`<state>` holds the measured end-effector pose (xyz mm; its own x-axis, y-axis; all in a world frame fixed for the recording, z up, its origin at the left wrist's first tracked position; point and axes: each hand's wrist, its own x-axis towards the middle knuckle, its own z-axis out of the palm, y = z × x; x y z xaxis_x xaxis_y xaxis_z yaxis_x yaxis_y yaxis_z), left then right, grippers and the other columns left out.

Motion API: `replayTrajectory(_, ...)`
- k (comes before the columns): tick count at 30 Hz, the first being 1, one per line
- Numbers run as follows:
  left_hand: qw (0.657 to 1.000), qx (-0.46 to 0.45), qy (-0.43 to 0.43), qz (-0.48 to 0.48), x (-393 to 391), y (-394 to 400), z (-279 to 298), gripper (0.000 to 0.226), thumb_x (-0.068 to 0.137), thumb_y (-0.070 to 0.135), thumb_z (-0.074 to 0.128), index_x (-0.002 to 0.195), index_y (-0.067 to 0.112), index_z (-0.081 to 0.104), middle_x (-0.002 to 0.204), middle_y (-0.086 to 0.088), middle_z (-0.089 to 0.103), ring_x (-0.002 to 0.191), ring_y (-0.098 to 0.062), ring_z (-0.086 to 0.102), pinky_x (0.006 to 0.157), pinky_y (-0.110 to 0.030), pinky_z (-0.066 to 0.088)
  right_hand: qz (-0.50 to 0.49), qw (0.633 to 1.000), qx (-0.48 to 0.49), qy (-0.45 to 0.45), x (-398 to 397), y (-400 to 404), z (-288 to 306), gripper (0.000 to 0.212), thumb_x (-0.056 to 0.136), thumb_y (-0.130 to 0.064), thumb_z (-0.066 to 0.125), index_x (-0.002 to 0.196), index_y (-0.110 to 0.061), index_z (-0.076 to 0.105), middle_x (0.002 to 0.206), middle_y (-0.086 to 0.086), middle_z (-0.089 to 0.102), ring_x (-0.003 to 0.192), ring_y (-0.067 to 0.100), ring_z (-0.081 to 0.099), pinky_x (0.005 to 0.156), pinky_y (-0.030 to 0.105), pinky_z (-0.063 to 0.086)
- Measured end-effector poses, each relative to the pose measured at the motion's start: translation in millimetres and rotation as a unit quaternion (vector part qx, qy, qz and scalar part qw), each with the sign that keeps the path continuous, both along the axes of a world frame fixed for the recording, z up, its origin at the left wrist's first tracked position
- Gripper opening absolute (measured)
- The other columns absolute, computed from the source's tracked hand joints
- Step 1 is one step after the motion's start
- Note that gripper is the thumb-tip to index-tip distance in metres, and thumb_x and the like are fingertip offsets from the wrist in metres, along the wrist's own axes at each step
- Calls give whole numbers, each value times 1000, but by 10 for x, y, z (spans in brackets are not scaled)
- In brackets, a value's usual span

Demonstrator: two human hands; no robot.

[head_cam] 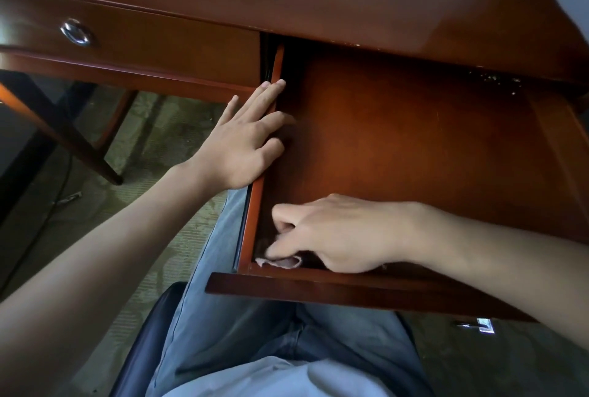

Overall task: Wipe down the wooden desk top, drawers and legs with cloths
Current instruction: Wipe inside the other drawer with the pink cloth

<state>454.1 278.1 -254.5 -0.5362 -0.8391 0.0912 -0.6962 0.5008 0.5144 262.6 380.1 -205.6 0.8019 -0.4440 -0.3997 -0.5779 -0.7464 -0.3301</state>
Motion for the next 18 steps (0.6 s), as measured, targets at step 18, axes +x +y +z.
replayTrajectory(18,1000,-5,7,-15,29,-4,-31,70,88,46,25,154,33,43,173,12,2,157,-4,-10,128,-52,0,-135,980,-5,-149,-25,14,-259,16,93,-11,52,100,-12,67,104,3,42,87,20,55,87,34,48)
